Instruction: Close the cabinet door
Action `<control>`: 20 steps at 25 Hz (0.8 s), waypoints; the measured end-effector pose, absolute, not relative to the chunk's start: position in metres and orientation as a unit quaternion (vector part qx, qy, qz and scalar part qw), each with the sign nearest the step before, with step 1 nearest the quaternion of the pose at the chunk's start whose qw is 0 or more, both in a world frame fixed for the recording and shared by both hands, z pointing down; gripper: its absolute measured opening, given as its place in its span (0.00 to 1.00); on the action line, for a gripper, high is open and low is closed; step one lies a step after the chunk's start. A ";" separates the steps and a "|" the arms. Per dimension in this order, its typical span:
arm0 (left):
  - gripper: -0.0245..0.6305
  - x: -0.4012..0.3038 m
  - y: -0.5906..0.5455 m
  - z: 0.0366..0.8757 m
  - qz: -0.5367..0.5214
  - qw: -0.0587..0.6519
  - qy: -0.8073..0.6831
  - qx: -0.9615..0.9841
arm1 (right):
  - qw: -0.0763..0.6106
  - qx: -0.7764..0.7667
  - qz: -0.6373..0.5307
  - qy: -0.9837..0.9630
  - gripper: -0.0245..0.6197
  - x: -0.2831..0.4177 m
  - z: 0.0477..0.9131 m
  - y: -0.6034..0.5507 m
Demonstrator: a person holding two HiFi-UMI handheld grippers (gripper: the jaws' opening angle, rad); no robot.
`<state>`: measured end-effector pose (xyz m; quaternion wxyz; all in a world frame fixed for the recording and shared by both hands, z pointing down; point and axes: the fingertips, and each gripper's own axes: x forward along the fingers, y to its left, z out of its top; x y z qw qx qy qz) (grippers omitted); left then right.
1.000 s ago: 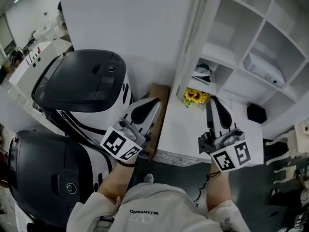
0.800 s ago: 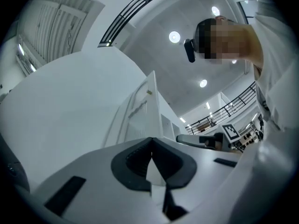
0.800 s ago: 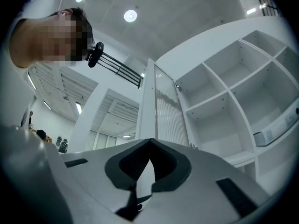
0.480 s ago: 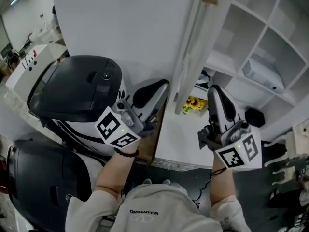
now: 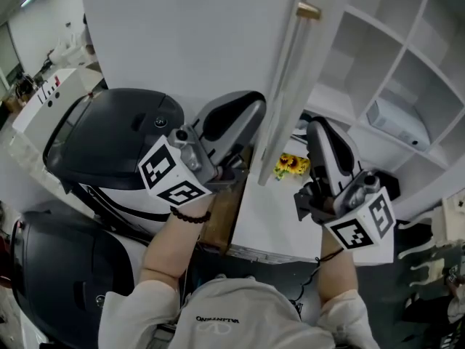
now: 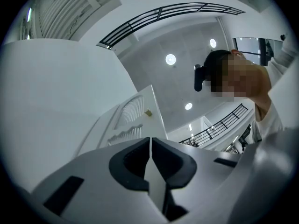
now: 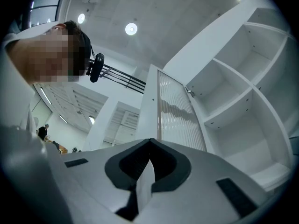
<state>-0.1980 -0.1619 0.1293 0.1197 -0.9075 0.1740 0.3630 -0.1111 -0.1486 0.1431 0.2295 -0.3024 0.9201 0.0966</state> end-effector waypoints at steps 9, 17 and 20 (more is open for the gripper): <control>0.09 -0.189 -0.166 0.104 0.375 0.130 0.144 -0.906 | 0.241 -0.285 0.103 0.922 0.05 -0.115 0.127 -0.152; 0.15 -0.182 -0.173 0.081 0.387 0.129 0.114 -0.906 | 0.251 -0.273 0.106 0.922 0.05 -0.112 0.109 -0.158; 0.18 -0.181 -0.175 0.072 0.392 0.127 0.103 -0.905 | 0.256 -0.268 0.105 0.923 0.05 -0.112 0.104 -0.158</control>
